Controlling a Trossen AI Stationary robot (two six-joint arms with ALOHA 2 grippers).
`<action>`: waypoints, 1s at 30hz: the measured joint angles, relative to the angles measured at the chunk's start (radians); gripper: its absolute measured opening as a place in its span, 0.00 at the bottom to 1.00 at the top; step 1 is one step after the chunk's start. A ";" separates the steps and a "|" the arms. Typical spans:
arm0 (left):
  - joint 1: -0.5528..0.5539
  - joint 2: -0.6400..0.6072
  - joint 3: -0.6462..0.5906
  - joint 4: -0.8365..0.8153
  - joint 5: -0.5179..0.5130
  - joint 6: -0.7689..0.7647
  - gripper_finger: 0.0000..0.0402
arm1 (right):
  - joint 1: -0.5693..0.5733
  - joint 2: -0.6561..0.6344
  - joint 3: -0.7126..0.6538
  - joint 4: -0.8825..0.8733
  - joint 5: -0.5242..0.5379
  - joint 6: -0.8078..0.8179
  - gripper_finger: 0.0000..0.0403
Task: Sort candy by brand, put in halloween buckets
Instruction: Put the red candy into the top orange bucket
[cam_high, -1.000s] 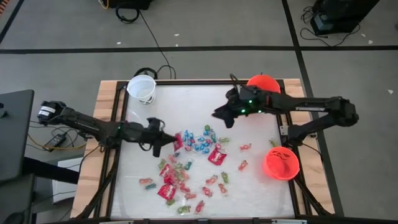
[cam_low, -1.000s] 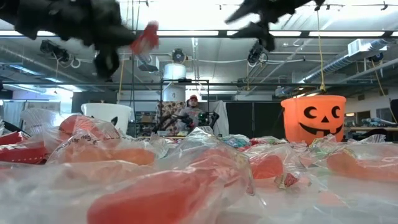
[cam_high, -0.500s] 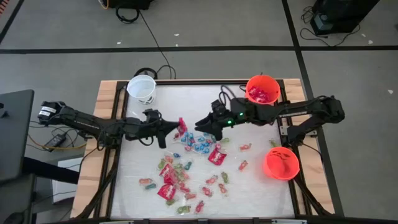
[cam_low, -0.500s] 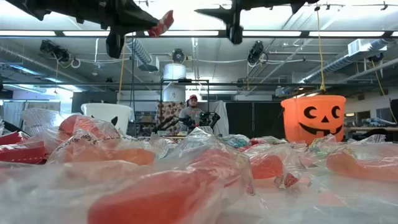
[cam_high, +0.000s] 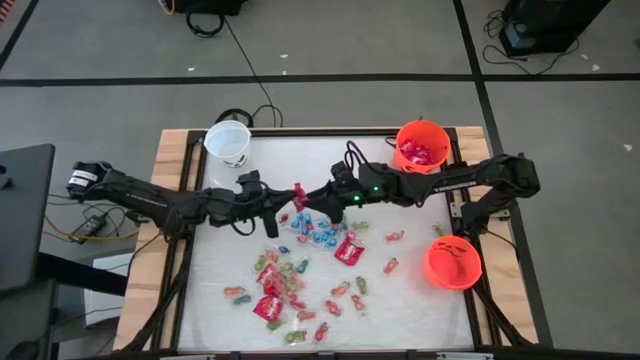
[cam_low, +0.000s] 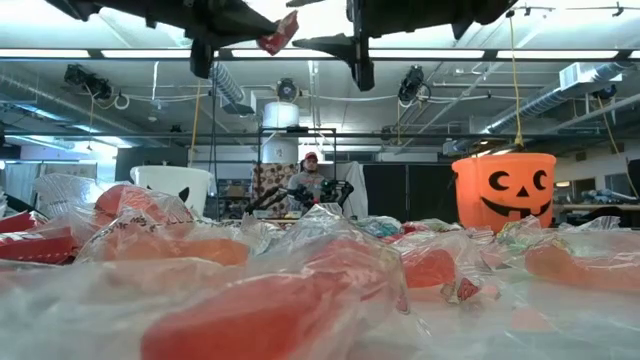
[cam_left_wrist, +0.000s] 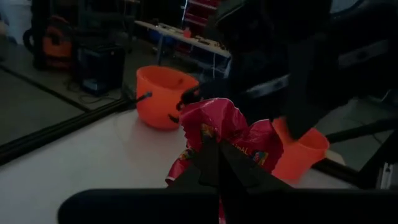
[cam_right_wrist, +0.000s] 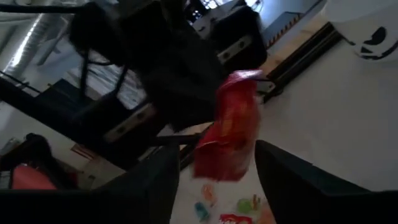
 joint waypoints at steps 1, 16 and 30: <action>0.000 0.010 0.003 0.006 0.000 0.000 0.00 | -0.002 0.000 0.000 0.000 0.000 -0.004 0.48; 0.000 -0.135 0.036 -0.171 0.005 -0.086 0.26 | -0.028 -0.141 0.000 -0.367 0.204 -0.082 0.01; -0.061 -0.302 0.034 -0.835 0.056 -0.399 0.29 | -0.241 -0.478 0.000 -1.281 0.628 0.030 0.01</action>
